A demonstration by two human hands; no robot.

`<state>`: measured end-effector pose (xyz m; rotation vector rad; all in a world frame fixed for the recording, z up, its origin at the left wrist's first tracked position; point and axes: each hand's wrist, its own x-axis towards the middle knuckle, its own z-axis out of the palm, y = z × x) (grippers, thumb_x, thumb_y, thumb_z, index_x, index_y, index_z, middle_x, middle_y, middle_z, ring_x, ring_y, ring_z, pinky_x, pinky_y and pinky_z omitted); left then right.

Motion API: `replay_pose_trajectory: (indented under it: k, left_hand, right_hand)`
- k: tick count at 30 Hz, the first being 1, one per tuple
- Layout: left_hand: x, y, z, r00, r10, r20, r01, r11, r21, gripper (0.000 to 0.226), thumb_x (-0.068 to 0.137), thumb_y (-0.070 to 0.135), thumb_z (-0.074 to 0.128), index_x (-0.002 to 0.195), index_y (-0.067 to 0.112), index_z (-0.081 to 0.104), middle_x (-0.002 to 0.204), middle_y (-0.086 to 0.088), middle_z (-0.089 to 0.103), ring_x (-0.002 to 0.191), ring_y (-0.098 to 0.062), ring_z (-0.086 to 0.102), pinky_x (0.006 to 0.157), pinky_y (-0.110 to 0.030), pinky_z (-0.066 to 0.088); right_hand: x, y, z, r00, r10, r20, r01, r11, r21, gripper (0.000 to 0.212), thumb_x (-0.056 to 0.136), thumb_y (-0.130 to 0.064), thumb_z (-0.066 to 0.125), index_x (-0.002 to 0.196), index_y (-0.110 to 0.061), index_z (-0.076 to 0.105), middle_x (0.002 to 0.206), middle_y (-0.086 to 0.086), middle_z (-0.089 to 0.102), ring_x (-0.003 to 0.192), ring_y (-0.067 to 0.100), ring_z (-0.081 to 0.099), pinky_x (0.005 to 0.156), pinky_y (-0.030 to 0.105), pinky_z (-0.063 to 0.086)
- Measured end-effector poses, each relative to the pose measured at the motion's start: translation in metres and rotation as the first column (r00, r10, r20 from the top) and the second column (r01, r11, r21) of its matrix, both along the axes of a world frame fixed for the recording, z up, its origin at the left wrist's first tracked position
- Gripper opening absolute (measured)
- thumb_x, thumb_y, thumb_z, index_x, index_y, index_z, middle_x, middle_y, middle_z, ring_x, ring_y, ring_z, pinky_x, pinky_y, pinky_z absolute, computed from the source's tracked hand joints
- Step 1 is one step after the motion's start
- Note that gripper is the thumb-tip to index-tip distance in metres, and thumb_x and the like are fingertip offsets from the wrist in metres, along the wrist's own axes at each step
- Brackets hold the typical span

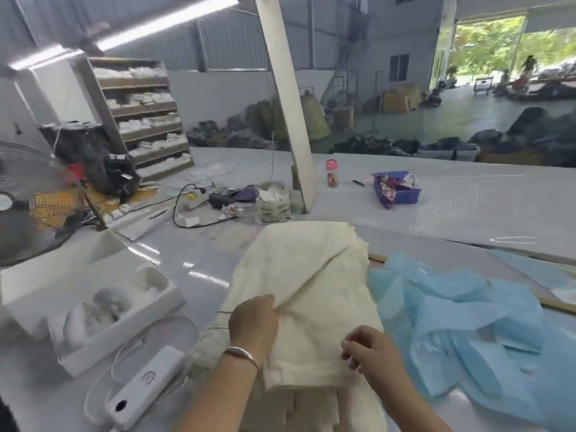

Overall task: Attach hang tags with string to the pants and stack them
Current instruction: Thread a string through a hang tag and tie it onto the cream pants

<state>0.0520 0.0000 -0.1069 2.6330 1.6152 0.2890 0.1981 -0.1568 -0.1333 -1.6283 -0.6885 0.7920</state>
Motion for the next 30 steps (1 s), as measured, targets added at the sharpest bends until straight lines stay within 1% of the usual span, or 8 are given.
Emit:
replay_pose_trajectory:
  k: [6, 9, 11, 14, 18, 22, 25, 30]
  left_hand:
    - [0.005, -0.014, 0.073, 0.979, -0.077, 0.191, 0.061, 0.994, 0.092, 0.027, 0.091, 0.039, 0.052, 0.089, 0.014, 0.062, 0.099, -0.007, 0.065, 0.094, -0.033, 0.061, 0.066, -0.031, 0.038]
    - [0.024, -0.053, 0.067, 0.924, -0.322, 0.207, 0.369, 0.892, -0.262, 0.045, 0.087, 0.062, 0.045, 0.085, 0.021, 0.064, 0.103, 0.002, 0.053, 0.095, -0.022, 0.06, 0.082, -0.034, 0.047]
    - [0.026, -0.065, 0.052, 0.908, -0.299, 0.293, 0.414, 0.746, -0.521, 0.059, 0.076, 0.072, 0.042, 0.078, 0.017, 0.064, 0.099, 0.005, 0.056, 0.092, -0.016, 0.061, 0.087, -0.038, 0.05]
    - [0.012, -0.03, 0.022, 0.917, -0.045, 0.397, 0.208, 0.902, -0.377, 0.047, 0.083, 0.06, 0.049, 0.092, 0.02, 0.071, 0.112, 0.008, 0.059, 0.109, -0.015, 0.054, 0.095, -0.033, 0.046]
    - [-0.012, 0.04, -0.004, 0.921, 0.225, 0.318, -0.1, 0.925, -0.365, 0.061, 0.09, 0.056, 0.054, 0.137, 0.018, 0.047, 0.139, -0.007, 0.049, 0.131, -0.026, 0.041, 0.106, -0.033, 0.032]
    - [-0.005, 0.071, -0.015, 0.756, 0.386, 0.529, 0.017, 0.796, -0.605, 0.073, 0.071, 0.06, 0.074, 0.123, 0.015, 0.051, 0.127, -0.004, 0.06, 0.116, -0.022, 0.058, 0.1, -0.033, 0.045]
    - [0.011, 0.077, -0.013, 0.604, 0.463, 0.649, 0.086, 0.771, -0.631, 0.07, 0.061, 0.048, 0.086, 0.112, 0.01, 0.057, 0.116, 0.001, 0.065, 0.102, -0.02, 0.063, 0.094, -0.037, 0.051]
    - [0.012, 0.085, 0.006, 0.256, 0.652, 0.714, 0.555, 0.505, -0.661, 0.038, 0.07, 0.019, 0.079, 0.103, 0.001, 0.074, 0.102, -0.018, 0.073, 0.089, -0.03, 0.072, 0.077, -0.036, 0.059]
  right_hand:
    - [0.01, 0.035, 0.011, 0.936, -0.058, -0.347, 0.09, 0.993, 0.076, 0.031, 0.093, -0.032, 0.06, 0.089, -0.001, 0.06, 0.071, 0.018, 0.066, 0.051, 0.019, 0.058, 0.047, 0.024, 0.043]
    - [0.017, 0.05, 0.026, 0.729, 0.156, -0.666, -0.023, 0.979, 0.204, 0.061, 0.079, -0.063, 0.065, 0.109, -0.01, 0.066, 0.093, 0.013, 0.072, 0.079, 0.028, 0.07, 0.066, 0.035, 0.057]
    - [0.02, 0.059, 0.023, 0.741, 0.118, -0.661, -0.004, 0.985, 0.172, 0.05, 0.081, -0.043, 0.072, 0.118, -0.01, 0.065, 0.107, 0.012, 0.071, 0.095, 0.03, 0.069, 0.085, 0.041, 0.055]
    - [0.024, 0.062, 0.013, 0.847, -0.01, -0.531, 0.053, 0.996, 0.065, 0.03, 0.086, -0.004, 0.064, 0.115, 0.001, 0.064, 0.097, 0.017, 0.072, 0.082, 0.032, 0.07, 0.076, 0.04, 0.055]
    - [0.036, 0.034, 0.001, 0.745, 0.308, -0.592, -0.192, 0.949, 0.252, 0.053, 0.072, -0.008, 0.079, 0.121, 0.001, 0.063, 0.118, 0.024, 0.065, 0.105, 0.036, 0.066, 0.075, 0.038, 0.057]
    - [0.037, 0.011, -0.003, 0.662, 0.538, -0.522, -0.125, 0.766, 0.631, 0.047, 0.105, -0.007, 0.022, 0.148, 0.01, 0.014, 0.151, 0.033, 0.022, 0.142, 0.039, 0.024, 0.116, 0.042, 0.022]
    - [0.048, 0.022, -0.006, 0.492, 0.324, -0.808, -0.01, 0.93, 0.367, 0.069, 0.083, -0.046, 0.055, 0.137, -0.003, 0.051, 0.133, 0.025, 0.055, 0.116, 0.039, 0.059, 0.086, 0.05, 0.055]
    - [0.065, 0.038, 0.001, 0.647, 0.162, -0.745, 0.054, 0.965, 0.256, 0.052, 0.067, -0.005, 0.07, 0.116, 0.01, 0.062, 0.093, 0.023, 0.072, 0.074, 0.032, 0.072, 0.063, 0.041, 0.06]
